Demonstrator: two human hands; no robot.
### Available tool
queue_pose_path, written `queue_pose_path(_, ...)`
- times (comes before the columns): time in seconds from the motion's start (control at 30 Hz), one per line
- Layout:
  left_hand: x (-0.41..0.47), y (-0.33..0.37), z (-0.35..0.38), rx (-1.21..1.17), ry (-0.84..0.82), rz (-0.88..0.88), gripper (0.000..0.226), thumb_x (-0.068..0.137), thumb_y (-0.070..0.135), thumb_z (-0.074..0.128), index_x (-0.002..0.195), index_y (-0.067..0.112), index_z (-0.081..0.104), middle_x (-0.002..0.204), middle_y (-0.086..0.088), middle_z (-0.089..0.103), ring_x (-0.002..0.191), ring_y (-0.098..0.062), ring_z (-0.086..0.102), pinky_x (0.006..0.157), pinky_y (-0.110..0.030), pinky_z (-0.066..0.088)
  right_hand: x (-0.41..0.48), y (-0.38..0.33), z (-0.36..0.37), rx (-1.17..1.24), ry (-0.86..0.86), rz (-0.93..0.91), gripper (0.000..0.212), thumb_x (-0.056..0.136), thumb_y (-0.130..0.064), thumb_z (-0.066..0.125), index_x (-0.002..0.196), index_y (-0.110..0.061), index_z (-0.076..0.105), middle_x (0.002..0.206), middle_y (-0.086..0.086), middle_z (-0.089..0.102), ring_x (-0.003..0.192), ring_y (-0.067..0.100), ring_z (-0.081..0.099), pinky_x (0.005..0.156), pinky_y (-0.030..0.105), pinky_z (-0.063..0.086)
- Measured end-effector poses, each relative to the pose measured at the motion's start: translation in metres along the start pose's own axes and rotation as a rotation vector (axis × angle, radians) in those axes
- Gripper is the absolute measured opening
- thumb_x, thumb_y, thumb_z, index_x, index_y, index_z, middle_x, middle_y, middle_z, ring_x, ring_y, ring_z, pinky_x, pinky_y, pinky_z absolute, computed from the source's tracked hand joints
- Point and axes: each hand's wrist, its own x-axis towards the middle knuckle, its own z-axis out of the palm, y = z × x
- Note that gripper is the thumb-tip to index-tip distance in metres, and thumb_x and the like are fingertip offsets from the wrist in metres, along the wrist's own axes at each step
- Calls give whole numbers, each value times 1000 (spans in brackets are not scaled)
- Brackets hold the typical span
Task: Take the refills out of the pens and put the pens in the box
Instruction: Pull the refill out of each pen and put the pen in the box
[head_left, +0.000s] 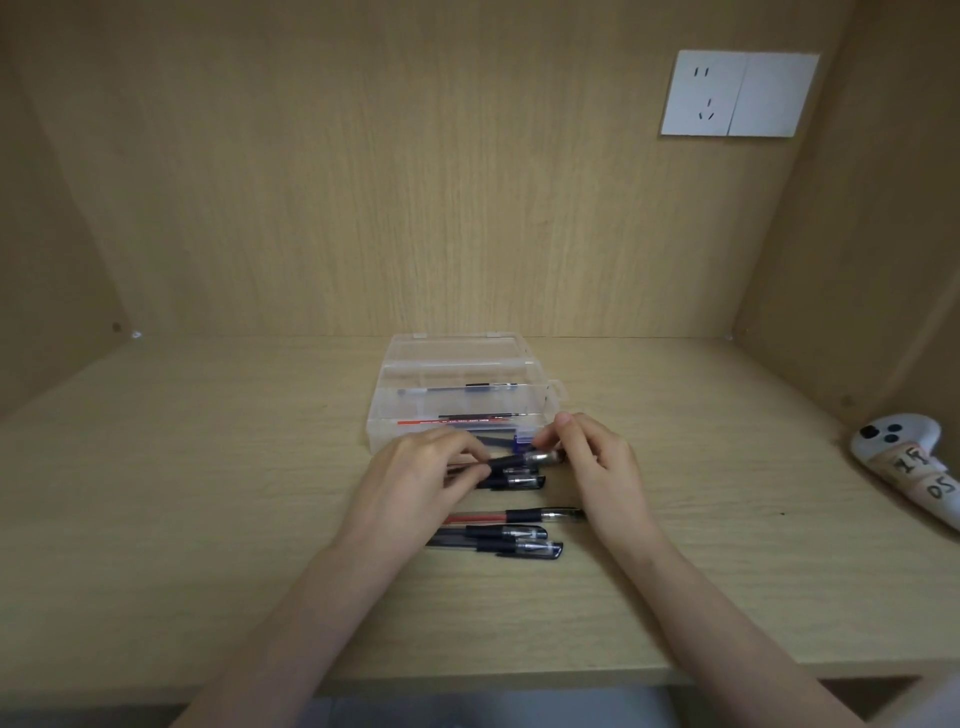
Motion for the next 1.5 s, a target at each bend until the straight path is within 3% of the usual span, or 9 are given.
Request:
queue_pose_path(0.13,6,5,-4,-10,28,-40,11,84,32,65,94,29,64,90,17,68,84,3,60,73,-20,47,-1,-3,0,53,-58,-20,28,94,-30,52,82,-11,69,73,-2,64,70,1,54,68,15,40)
queue_pose_path(0.37,7,21,9,38,-4,63,27,88,42,54,113,32,55,106,18,54,86,0,57,70,-25,47,0,0,-1,160,-84,-4,11,87,-11,63,81,-17,70,69,-4,67,69,8,60,70,17,47)
queue_pose_path(0.63,5,18,14,66,128,133,32,86,50,44,96,30,66,84,14,70,72,-7,65,55,-29,51,-2,-3,3,205,-180,0,16,87,-6,63,76,-15,71,68,5,65,62,10,57,62,21,47)
queue_pose_path(0.9,4,13,16,143,157,66,40,84,63,38,85,34,66,70,11,69,62,-9,64,49,-29,48,-3,-3,2,201,-193,4,17,88,-4,61,77,-14,70,65,-5,65,61,6,57,63,17,46)
queue_pose_path(1.0,2,11,12,159,196,79,37,83,61,43,84,34,68,74,14,70,64,-5,65,51,-21,47,-2,-2,1,186,-167,-1,14,88,-8,61,77,-12,69,65,0,63,63,9,56,66,21,47)
queue_pose_path(1.1,-1,10,3,133,226,55,36,81,61,51,100,34,66,79,17,68,67,0,61,55,-13,36,-2,1,-1,80,-162,-35,13,87,-19,64,76,-18,69,68,-4,63,68,7,55,69,21,42)
queue_pose_path(1.23,-5,11,1,73,161,-13,34,84,51,53,110,29,51,70,22,48,57,3,43,57,-18,33,-2,8,3,-168,-181,-136,10,80,-23,73,72,-29,69,76,-15,64,90,6,50,79,16,37)
queue_pose_path(1.37,-5,7,4,41,89,-25,20,89,36,56,104,29,47,93,16,61,79,-3,58,69,-26,46,-2,8,2,-172,-215,-94,7,75,-24,76,74,-30,71,79,-17,65,97,5,45,83,16,35)
queue_pose_path(1.5,-4,5,5,67,92,4,17,87,33,61,100,26,53,93,15,64,84,-5,60,68,-24,47,-3,6,2,-169,-229,-85,12,74,-22,77,80,-32,73,82,-19,65,99,6,43,85,13,34)
